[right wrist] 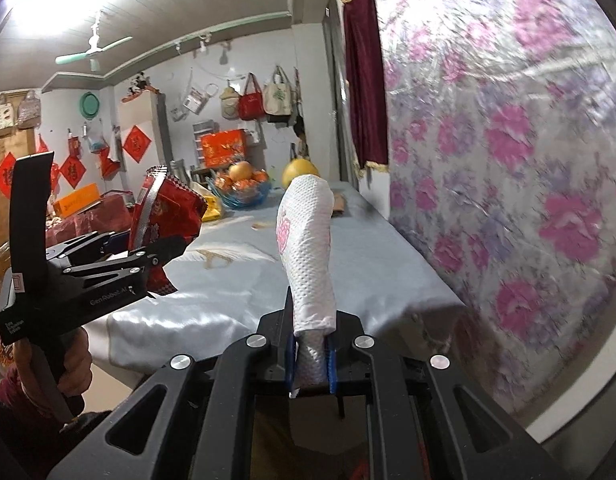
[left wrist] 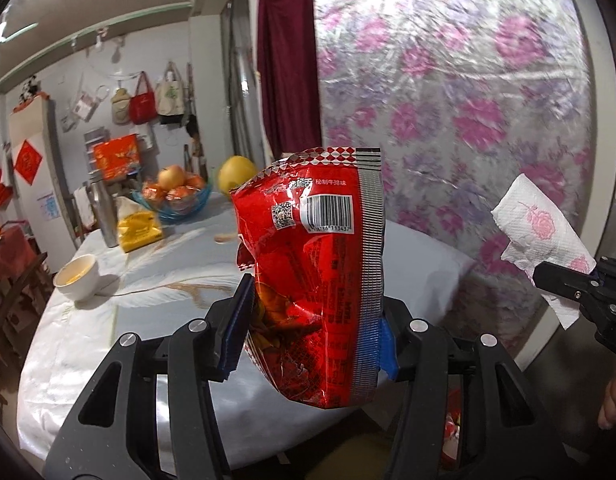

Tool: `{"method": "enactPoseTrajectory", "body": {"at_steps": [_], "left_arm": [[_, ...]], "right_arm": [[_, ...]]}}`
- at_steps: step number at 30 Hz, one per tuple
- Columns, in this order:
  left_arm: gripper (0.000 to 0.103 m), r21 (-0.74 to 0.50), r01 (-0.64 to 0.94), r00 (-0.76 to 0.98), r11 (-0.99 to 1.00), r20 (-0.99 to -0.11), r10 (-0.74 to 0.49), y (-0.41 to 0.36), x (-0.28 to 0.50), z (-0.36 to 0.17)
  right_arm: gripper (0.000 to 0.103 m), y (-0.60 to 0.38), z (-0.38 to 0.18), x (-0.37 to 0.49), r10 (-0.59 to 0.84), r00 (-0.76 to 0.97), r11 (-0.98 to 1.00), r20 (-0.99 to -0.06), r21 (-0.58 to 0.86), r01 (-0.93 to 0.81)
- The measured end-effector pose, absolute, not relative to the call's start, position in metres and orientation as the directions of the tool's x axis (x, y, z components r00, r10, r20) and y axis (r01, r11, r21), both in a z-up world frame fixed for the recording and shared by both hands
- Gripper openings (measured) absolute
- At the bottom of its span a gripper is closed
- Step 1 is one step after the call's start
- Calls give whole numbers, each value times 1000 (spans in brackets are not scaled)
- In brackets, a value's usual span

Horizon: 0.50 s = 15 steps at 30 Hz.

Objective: Collect trash
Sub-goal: 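Carry the snack bag and tissue to the red wastebasket and open both grippers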

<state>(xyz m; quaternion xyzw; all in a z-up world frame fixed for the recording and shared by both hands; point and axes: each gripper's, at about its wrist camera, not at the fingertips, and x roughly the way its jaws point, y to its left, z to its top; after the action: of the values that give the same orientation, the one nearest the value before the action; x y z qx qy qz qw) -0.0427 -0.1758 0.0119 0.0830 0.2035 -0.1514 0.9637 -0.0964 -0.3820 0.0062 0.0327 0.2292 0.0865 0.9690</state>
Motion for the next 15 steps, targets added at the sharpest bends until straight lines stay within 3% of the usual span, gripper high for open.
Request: {"method": "enactPoseTrajectory", "body": {"at_steps": [8, 15], "left_arm": [[54, 92, 497, 760, 863, -525, -382, -238, -41, -19], [54, 71, 630, 625, 774, -637, -451, -296, -43, -60]], "right_arm": [[14, -429, -33, -110, 107, 819, 993, -564, 93, -66], [14, -479, -117, -121, 27, 674, 992, -739, 102, 73]]}}
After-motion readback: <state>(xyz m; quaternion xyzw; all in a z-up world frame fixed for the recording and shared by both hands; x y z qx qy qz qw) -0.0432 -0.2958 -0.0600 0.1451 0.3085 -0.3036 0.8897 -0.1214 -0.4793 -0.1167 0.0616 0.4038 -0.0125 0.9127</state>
